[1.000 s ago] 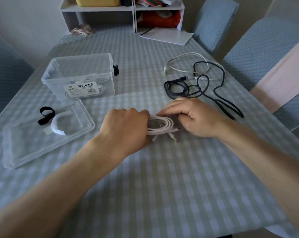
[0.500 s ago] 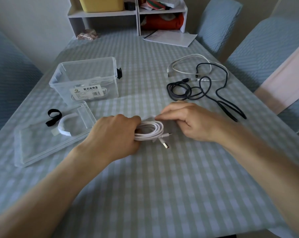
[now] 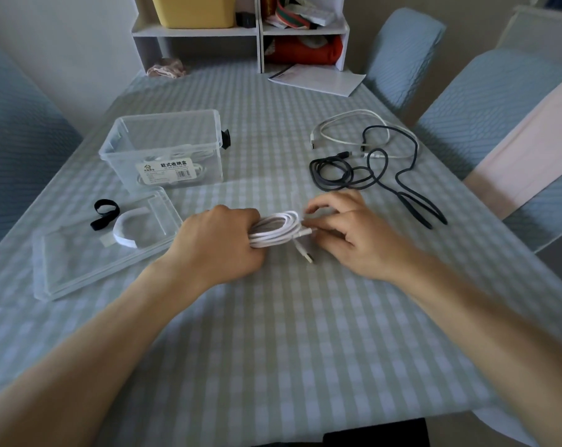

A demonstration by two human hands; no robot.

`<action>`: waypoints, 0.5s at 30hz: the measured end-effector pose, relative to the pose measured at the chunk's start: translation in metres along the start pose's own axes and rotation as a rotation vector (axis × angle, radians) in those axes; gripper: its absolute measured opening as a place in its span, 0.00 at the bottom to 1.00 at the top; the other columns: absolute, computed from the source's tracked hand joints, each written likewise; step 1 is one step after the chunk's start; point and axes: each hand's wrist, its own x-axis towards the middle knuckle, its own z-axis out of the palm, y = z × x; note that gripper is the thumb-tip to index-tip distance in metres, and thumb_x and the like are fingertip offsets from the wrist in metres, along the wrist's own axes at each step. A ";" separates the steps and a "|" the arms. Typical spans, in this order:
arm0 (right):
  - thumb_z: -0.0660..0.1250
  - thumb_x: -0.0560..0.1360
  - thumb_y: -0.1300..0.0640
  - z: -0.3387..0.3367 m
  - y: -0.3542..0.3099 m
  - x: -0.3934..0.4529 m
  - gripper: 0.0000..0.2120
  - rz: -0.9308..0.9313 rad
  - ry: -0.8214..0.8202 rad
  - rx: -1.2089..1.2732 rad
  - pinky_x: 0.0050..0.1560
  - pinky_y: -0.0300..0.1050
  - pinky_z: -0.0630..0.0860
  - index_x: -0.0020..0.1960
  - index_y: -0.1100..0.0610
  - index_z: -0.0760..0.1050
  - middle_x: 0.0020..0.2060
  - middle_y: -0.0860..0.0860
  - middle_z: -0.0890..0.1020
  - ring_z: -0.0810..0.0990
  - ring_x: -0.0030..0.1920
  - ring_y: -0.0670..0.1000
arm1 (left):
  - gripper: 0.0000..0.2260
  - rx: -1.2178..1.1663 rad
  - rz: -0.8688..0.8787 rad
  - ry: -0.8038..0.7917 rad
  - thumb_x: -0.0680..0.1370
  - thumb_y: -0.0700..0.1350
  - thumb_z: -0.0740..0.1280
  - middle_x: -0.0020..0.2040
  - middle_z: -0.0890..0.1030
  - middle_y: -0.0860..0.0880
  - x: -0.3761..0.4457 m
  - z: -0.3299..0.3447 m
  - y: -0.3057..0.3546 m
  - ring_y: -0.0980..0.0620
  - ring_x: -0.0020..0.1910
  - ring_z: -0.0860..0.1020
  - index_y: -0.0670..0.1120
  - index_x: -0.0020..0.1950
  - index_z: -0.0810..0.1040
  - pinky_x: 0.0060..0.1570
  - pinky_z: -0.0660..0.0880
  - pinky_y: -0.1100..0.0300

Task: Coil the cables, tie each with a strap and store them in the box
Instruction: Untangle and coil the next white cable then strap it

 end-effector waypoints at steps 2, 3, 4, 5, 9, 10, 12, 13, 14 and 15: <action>0.62 0.81 0.52 -0.003 -0.003 0.003 0.13 0.059 0.009 0.110 0.62 0.40 0.67 0.53 0.55 0.84 0.52 0.39 0.80 0.73 0.58 0.48 | 0.06 -0.088 -0.072 0.009 0.72 0.48 0.65 0.34 0.75 0.53 0.003 0.001 -0.005 0.46 0.36 0.73 0.50 0.38 0.70 0.35 0.65 0.57; 0.62 0.82 0.54 -0.005 -0.004 0.005 0.12 0.083 0.007 0.149 0.63 0.40 0.67 0.51 0.56 0.84 0.50 0.40 0.82 0.75 0.58 0.47 | 0.05 -0.113 -0.100 0.009 0.72 0.48 0.65 0.35 0.76 0.53 0.004 0.001 -0.008 0.46 0.36 0.73 0.50 0.37 0.71 0.35 0.66 0.57; 0.62 0.82 0.55 -0.007 -0.004 0.005 0.12 0.098 0.005 0.167 0.64 0.40 0.67 0.49 0.56 0.84 0.50 0.41 0.83 0.76 0.57 0.45 | 0.05 -0.141 -0.123 0.011 0.72 0.48 0.64 0.34 0.76 0.53 0.006 0.001 -0.010 0.46 0.35 0.73 0.50 0.37 0.71 0.34 0.67 0.57; 0.63 0.82 0.55 -0.008 -0.004 0.005 0.12 0.109 -0.004 0.172 0.64 0.40 0.68 0.49 0.56 0.84 0.49 0.41 0.84 0.77 0.57 0.44 | 0.06 -0.181 -0.147 0.009 0.71 0.48 0.63 0.33 0.76 0.52 0.007 0.001 -0.014 0.47 0.34 0.73 0.50 0.35 0.71 0.33 0.66 0.57; 0.62 0.82 0.51 -0.013 -0.002 0.007 0.13 0.160 -0.063 0.264 0.62 0.43 0.73 0.46 0.52 0.84 0.48 0.40 0.85 0.80 0.54 0.39 | 0.10 -0.367 -0.215 0.027 0.68 0.50 0.62 0.27 0.72 0.52 0.010 0.000 -0.020 0.48 0.31 0.73 0.48 0.29 0.67 0.31 0.65 0.57; 0.61 0.83 0.51 -0.016 0.000 0.008 0.14 0.176 -0.081 0.281 0.62 0.47 0.74 0.45 0.51 0.83 0.48 0.40 0.85 0.81 0.54 0.40 | 0.11 -0.385 -0.229 0.029 0.70 0.48 0.63 0.26 0.72 0.52 0.010 0.000 -0.019 0.48 0.30 0.72 0.48 0.29 0.67 0.31 0.64 0.58; 0.58 0.83 0.47 -0.019 0.004 0.010 0.17 0.203 -0.121 0.326 0.64 0.52 0.74 0.45 0.52 0.82 0.49 0.39 0.85 0.82 0.55 0.42 | 0.12 -0.400 -0.256 0.035 0.72 0.43 0.65 0.24 0.71 0.53 0.010 -0.001 -0.017 0.50 0.28 0.71 0.47 0.29 0.67 0.29 0.64 0.58; 0.57 0.82 0.44 -0.020 0.006 0.012 0.18 0.211 -0.135 0.341 0.64 0.54 0.74 0.44 0.51 0.82 0.50 0.38 0.85 0.82 0.55 0.43 | 0.12 -0.401 -0.269 0.041 0.72 0.42 0.65 0.23 0.70 0.53 0.010 -0.002 -0.016 0.51 0.27 0.71 0.46 0.30 0.67 0.28 0.63 0.58; 0.57 0.81 0.41 -0.019 0.007 0.014 0.19 0.221 -0.148 0.335 0.63 0.56 0.75 0.44 0.49 0.82 0.50 0.38 0.85 0.83 0.54 0.46 | 0.12 -0.402 -0.275 0.049 0.72 0.42 0.66 0.23 0.70 0.52 0.009 -0.003 -0.016 0.51 0.26 0.70 0.46 0.30 0.67 0.27 0.63 0.58; 0.56 0.80 0.39 -0.019 0.007 0.016 0.20 0.225 -0.157 0.320 0.61 0.58 0.76 0.43 0.48 0.81 0.49 0.40 0.85 0.84 0.52 0.50 | 0.12 -0.405 -0.279 0.060 0.72 0.41 0.66 0.23 0.70 0.52 0.009 -0.003 -0.016 0.51 0.25 0.69 0.45 0.30 0.67 0.27 0.63 0.58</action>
